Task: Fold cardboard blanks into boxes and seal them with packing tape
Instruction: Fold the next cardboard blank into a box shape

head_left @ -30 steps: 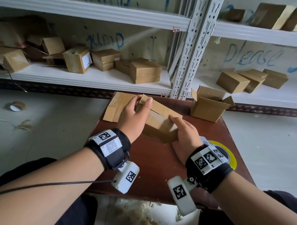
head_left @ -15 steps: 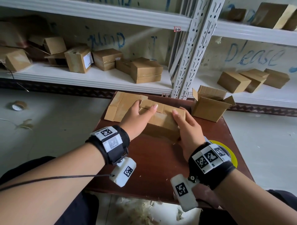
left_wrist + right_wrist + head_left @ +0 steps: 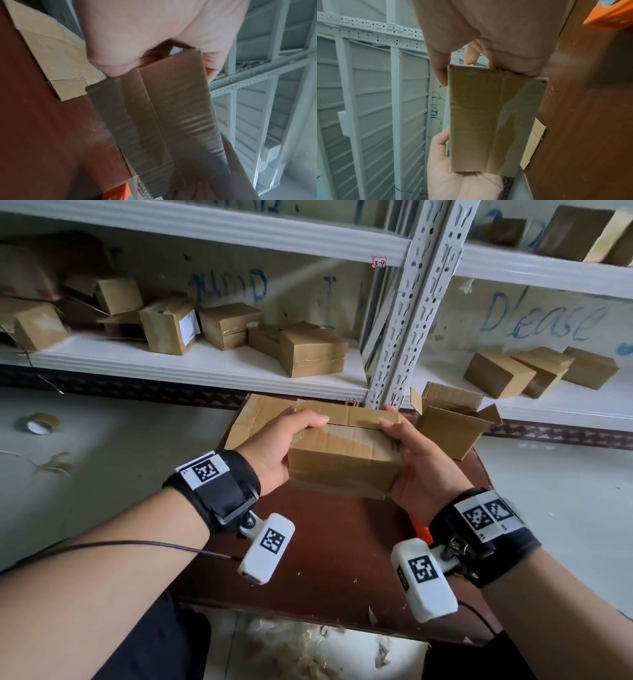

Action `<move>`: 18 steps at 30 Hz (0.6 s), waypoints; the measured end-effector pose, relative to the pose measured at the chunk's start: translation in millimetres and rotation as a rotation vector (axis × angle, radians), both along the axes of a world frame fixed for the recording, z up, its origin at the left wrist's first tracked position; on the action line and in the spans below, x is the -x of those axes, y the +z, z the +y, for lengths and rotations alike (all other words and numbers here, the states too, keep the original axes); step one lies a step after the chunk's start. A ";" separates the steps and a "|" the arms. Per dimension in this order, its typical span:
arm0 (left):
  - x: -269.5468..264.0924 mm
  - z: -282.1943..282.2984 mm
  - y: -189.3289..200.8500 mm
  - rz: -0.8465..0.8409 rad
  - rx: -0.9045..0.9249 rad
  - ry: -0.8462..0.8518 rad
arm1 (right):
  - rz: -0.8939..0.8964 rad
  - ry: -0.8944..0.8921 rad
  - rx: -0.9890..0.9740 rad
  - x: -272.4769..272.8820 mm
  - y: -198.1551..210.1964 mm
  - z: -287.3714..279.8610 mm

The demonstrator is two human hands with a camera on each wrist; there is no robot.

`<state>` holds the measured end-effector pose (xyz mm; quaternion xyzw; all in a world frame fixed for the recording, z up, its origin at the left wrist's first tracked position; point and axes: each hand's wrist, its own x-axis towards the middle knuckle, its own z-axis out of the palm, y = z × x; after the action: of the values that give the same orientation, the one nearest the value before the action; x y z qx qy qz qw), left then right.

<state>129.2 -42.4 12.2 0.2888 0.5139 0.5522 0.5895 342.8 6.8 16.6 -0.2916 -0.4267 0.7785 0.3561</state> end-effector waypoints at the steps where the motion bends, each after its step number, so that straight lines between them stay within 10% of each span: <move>1: -1.3 0.0 -1.3 0.046 0.021 -0.003 | -0.008 -0.003 0.016 1.0 -3.8 0.6; 18: -7.2 -5.3 -24.1 0.184 0.151 0.063 | -0.095 -0.022 0.213 14.1 -38.9 -5.4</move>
<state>136.4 -47.7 -11.9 0.2767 0.6147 0.5013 0.5425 328.7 1.4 -22.2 -0.3691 -0.3548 0.8009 0.3107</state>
